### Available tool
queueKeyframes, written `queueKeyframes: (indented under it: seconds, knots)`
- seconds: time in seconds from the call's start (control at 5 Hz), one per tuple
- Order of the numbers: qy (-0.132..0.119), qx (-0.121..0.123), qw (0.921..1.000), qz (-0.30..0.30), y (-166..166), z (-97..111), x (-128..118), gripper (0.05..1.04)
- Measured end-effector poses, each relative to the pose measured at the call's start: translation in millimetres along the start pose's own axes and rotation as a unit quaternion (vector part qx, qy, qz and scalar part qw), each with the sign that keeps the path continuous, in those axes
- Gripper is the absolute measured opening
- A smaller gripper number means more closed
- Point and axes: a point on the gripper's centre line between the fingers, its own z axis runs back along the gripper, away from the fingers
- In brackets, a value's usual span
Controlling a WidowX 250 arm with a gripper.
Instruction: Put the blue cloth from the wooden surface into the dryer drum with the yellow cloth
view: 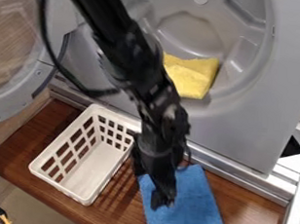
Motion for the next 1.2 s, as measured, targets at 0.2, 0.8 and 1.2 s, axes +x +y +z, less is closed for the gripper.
queueKeyframes:
  seconds: [0.2,0.8,1.2]
  knots:
    - [-0.004,0.003,0.9999,-0.013,-4.6,-14.0,0.7,0.999]
    - [-0.06,-0.028,0.9977,-0.018,-14.2,-36.0,14.7,0.459]
    - [-0.051,-0.018,0.9984,-0.015,-14.3,-33.0,6.2,0.126]
